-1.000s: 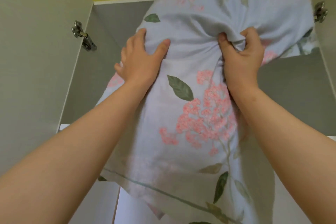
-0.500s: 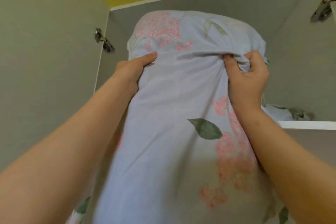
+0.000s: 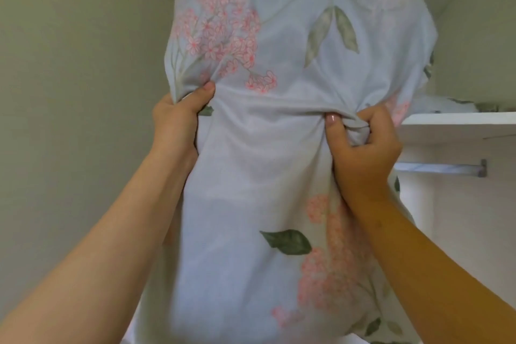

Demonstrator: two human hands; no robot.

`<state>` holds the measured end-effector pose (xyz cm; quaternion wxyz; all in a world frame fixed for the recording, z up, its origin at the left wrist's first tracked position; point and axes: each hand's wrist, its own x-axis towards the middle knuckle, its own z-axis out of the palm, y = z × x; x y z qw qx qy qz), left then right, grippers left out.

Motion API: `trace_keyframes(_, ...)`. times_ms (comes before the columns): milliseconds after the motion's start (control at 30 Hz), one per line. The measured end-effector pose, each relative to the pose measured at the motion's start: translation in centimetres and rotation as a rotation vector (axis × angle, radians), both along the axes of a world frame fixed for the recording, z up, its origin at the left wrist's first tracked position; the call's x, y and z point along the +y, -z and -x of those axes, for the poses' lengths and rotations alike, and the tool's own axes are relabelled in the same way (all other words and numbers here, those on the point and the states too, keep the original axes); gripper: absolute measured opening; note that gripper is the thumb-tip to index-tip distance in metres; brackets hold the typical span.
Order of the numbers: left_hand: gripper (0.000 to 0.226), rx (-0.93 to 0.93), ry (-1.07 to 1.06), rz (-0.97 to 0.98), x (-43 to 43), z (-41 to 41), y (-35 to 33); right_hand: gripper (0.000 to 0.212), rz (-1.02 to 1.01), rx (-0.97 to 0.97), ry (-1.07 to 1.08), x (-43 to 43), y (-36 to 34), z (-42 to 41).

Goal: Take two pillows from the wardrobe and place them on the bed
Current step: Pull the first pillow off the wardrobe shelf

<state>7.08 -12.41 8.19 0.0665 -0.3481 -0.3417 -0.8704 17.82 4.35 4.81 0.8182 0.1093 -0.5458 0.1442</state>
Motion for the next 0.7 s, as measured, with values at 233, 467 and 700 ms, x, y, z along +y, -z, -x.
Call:
trace_keyframes(233, 0.016, 0.008, -0.017, -0.034, -1.5, 2.3, 4.3, 0.027, 0.116, -0.125, 0.049, -1.5, 3.9, 2.1)
trace_keyframes(467, 0.028, -0.074, 0.104, -0.018, -2.1, 5.0, 6.5, 0.019, 0.378, -0.349, -0.245, -0.5, 5.1, 4.4)
trace_keyframes(700, 0.034, -0.186, 0.446, 0.095, -1.4, 6.6, 8.4, 0.064, 0.869, -0.327, -0.717, 0.5, 3.6, 5.2)
